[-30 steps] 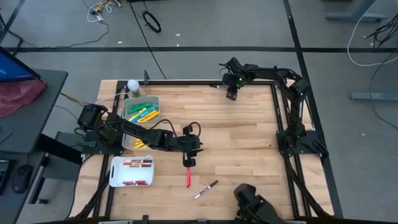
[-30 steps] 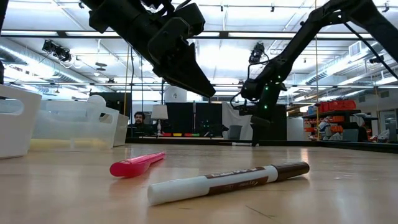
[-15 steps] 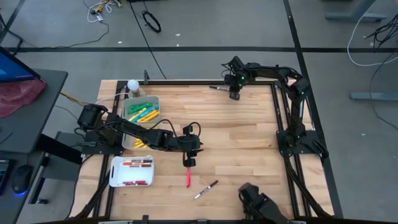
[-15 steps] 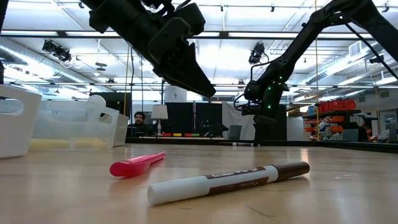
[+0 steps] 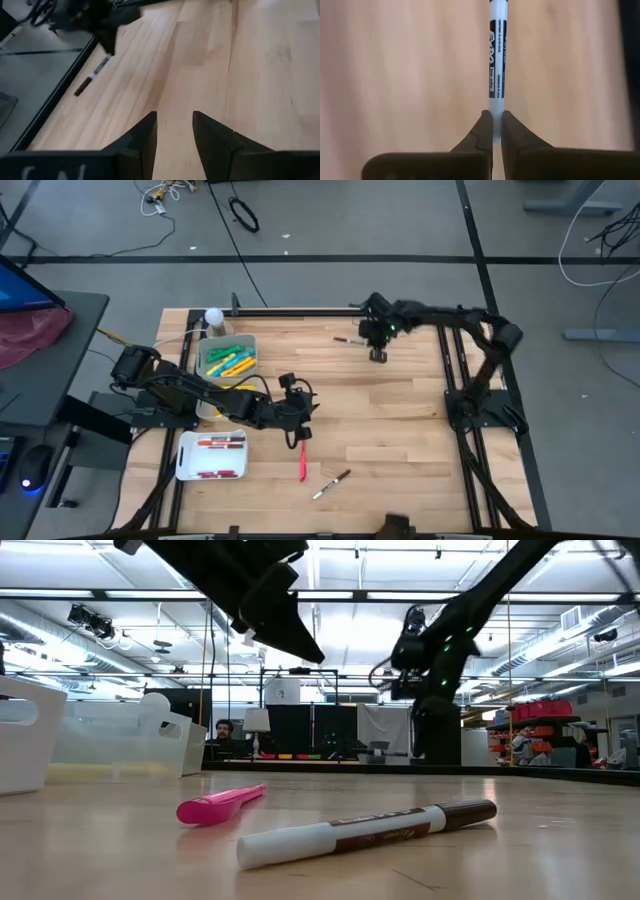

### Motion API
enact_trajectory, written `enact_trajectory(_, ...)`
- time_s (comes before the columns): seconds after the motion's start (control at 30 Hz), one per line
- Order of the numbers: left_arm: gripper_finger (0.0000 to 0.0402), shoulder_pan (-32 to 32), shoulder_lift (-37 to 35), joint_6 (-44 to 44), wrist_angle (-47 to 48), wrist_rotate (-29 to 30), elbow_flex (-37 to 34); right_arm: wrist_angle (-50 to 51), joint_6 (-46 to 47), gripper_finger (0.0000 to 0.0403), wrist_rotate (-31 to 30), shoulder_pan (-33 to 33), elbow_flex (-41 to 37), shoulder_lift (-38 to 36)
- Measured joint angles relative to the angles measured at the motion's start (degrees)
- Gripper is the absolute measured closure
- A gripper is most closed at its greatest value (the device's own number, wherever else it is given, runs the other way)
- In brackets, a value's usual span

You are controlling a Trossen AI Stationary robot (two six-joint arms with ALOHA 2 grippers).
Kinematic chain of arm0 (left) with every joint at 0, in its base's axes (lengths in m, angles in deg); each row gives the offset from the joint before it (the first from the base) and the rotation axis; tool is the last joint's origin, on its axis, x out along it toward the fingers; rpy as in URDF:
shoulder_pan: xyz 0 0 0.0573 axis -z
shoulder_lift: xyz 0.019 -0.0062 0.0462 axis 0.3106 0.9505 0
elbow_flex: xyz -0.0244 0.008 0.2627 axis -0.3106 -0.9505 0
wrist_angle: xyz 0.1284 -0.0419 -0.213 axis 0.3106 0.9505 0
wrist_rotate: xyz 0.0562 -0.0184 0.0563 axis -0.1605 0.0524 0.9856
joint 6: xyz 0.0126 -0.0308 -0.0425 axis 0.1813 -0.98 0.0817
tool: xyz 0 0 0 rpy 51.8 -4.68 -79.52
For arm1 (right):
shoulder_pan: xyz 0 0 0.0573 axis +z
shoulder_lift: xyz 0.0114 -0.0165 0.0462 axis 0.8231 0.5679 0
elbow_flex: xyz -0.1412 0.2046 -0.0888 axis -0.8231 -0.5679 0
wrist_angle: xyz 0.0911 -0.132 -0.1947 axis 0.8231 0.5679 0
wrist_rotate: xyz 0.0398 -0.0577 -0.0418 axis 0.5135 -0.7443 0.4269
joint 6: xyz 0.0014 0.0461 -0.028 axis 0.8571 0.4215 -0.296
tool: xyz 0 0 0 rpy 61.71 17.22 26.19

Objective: Pick & Place Markers
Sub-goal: Put the black marker into the white bin

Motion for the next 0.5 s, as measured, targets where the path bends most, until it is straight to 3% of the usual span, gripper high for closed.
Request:
enact_trajectory(0.17, 0.0271, 0.0, 0.1, 0.3, -0.1, 0.4, 0.0, -10.0, 9.9, 0.0397, -0.3, 9.0, -12.7, -11.7)
enact_trajectory(0.4, 0.0271, -0.3, -1.4, 4.5, -3.5, 5.8, 0.0, -16.6, 25.8, 0.0396, -7.0, 25.0, -26.1, -22.0)
enact_trajectory(0.5, 0.0267, -1.4, -1.4, 7.7, -7.7, 1.7, 0.0, -20.8, 32.5, 0.0396, -9.6, 31.7, -29.1, -23.3)
